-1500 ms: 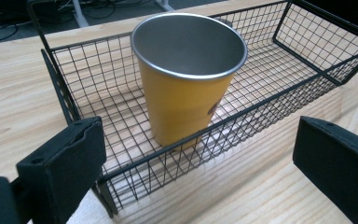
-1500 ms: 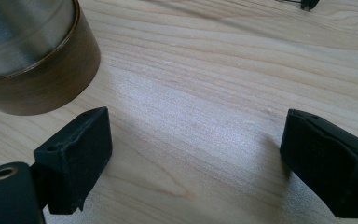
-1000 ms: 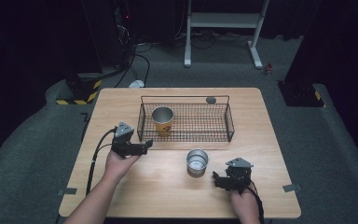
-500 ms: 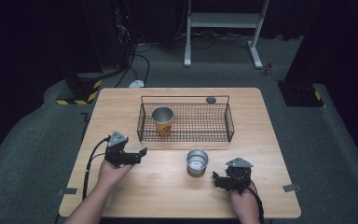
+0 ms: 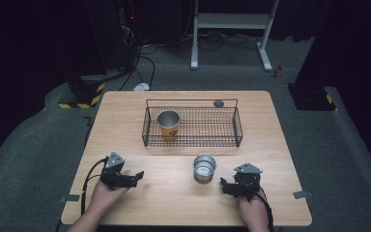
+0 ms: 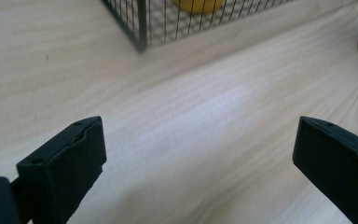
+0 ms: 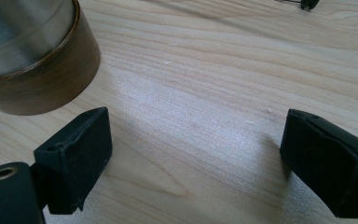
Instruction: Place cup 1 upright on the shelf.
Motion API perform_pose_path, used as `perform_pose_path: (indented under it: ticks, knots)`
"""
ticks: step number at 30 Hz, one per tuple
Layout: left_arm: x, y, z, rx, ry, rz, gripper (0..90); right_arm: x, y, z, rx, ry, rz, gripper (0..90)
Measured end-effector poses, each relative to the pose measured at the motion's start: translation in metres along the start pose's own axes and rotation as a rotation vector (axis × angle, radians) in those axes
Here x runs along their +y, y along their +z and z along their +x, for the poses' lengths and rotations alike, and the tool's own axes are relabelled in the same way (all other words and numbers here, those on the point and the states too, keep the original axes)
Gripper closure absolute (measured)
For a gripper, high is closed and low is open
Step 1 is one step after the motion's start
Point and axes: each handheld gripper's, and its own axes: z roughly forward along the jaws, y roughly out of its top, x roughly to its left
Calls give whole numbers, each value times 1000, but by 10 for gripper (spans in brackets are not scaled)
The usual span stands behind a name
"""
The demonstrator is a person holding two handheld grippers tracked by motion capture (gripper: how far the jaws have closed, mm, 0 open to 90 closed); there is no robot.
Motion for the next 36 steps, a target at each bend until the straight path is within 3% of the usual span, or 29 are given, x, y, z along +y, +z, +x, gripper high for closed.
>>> perform_pose_path:
  ticks: [6,12,21,36]
  knots:
    - [-21,-6,2,29,30,73,18,0,0,0,0,1,0,89]
    - [-29,-10,1,57,42,89,17,0,0,0,0,2,1,89]
    - [-32,-11,2,109,9,77,1,-1,-1,-1,5,-4,2,90]
    - [-33,-12,3,97,9,70,8,-3,-3,-3,-2,1,3,90]
